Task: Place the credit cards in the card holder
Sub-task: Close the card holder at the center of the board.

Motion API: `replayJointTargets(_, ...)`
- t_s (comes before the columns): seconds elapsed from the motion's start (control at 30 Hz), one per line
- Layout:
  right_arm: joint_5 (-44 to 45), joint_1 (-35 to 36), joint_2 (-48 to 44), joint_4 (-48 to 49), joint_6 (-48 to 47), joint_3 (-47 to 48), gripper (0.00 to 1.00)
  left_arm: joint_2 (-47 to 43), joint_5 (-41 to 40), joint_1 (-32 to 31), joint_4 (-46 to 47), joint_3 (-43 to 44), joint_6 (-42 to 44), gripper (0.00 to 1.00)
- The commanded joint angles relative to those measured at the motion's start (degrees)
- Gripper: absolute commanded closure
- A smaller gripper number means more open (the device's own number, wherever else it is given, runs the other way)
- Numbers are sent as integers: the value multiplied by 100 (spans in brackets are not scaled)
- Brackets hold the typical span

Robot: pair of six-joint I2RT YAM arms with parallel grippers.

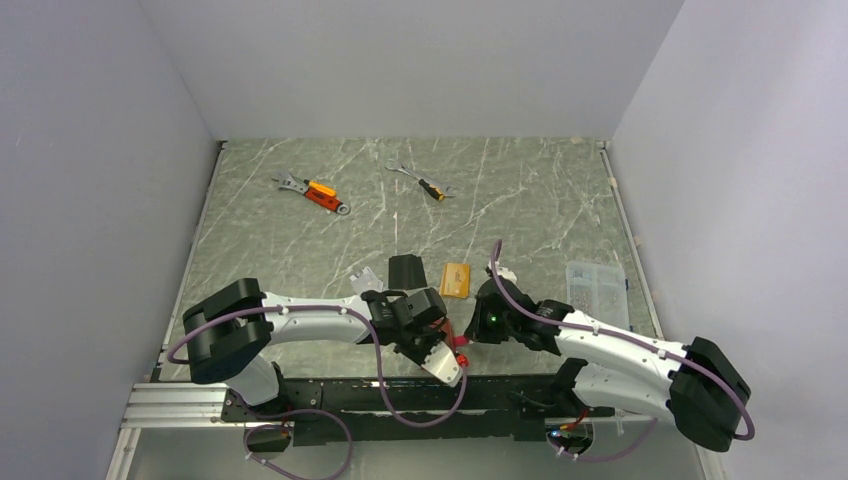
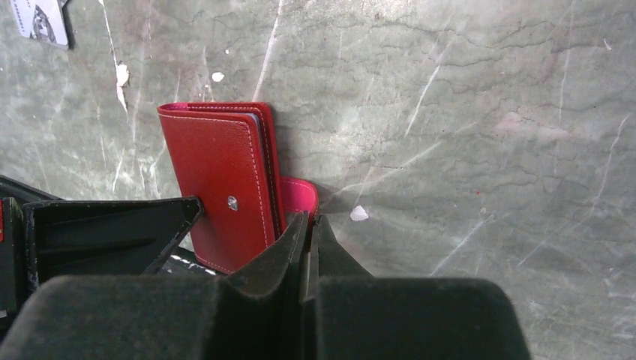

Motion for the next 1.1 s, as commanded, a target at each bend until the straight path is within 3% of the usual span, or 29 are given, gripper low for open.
replayJointTargets(0.0, 31, -37, -134, -176, -70, 236, 99, 68, -310, -61, -425, -112, 38, 100)
replayJointTargets(0.17, 109, -48, -169, -368, -70, 284, 100, 43, -310, -85, -422, -114, 42, 100)
replayJointTargets(0.47, -505, -89, -408, 278, -31, 118, 100, 65, -404, -218, -358, -149, 82, 100)
replayJointTargets(0.7, -1032, -84, 298, 684, -17, 322, 100, 130, -381, -239, -323, -184, 93, 100)
replayJointTargets(1.07, -1056, 27, 533, 1319, 428, 107, 100, 81, -231, -239, -347, -187, 55, 100)
